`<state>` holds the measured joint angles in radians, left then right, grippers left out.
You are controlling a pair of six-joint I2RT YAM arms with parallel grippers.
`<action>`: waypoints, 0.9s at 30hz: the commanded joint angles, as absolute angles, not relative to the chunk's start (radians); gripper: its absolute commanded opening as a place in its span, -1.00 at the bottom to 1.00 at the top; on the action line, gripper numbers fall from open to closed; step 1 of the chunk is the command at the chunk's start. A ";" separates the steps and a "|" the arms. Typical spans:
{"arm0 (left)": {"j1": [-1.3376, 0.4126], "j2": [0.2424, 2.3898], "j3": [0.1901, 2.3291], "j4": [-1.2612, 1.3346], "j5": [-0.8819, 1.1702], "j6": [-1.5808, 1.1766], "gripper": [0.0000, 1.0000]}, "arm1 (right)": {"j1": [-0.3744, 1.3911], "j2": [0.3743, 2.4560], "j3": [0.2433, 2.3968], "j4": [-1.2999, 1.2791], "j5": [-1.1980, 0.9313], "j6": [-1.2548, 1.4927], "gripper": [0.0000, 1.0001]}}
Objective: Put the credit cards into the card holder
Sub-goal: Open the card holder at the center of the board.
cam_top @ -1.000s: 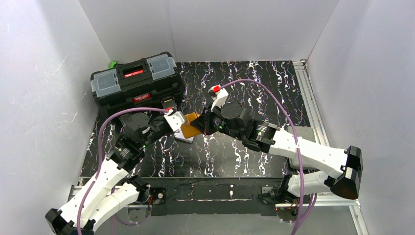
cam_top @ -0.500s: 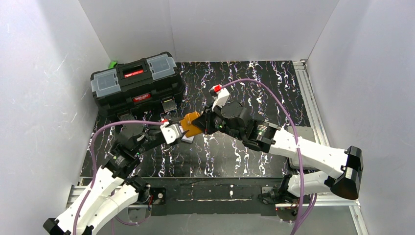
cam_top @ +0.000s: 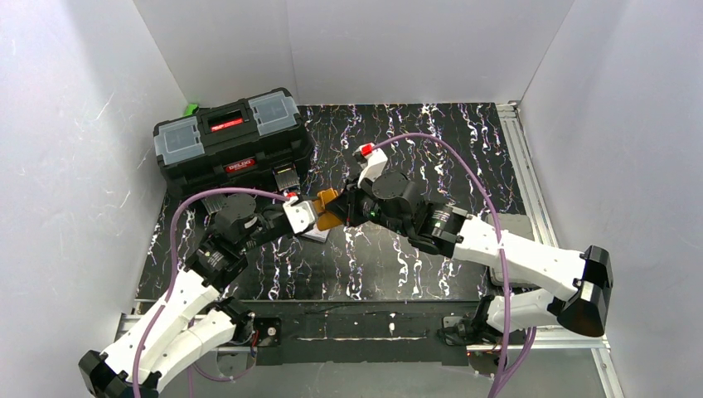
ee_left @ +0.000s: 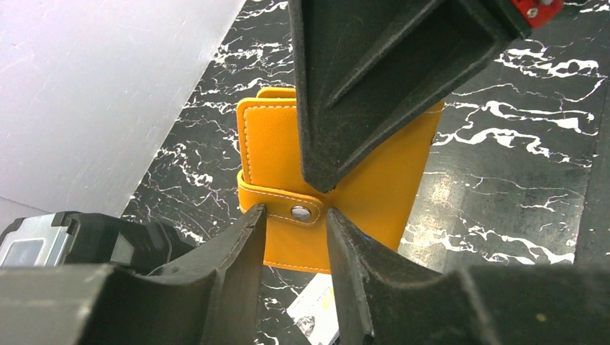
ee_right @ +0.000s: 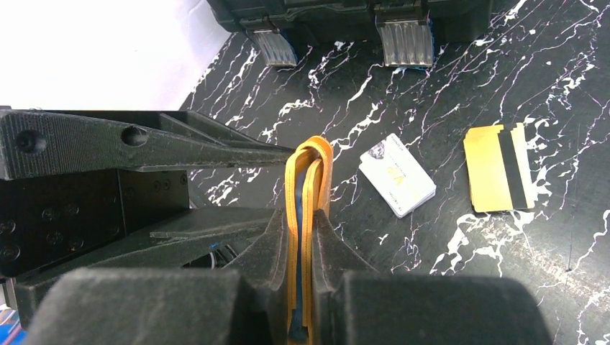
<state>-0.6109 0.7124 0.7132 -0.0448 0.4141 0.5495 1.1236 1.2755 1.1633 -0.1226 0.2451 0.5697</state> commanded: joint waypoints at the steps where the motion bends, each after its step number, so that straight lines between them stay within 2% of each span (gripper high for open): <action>1: -0.618 0.745 0.745 0.008 0.409 0.541 -0.37 | 1.139 1.293 1.207 -0.011 0.150 0.585 -0.97; 6: -0.619 0.774 0.759 0.032 0.372 0.544 -0.69 | 1.142 1.286 1.198 -0.009 0.138 0.585 -0.97; 9: -0.620 0.783 0.768 0.034 0.345 0.536 -0.98 | 1.143 1.279 1.190 -0.011 0.137 0.585 -0.97; 21: -0.618 0.773 0.800 0.007 0.291 0.506 -1.00 | 1.144 1.246 1.145 -0.042 0.163 0.591 -0.97; 27: -0.618 0.730 0.827 -0.132 0.293 0.524 -1.00 | 1.141 1.169 1.053 -0.073 0.153 0.493 -0.97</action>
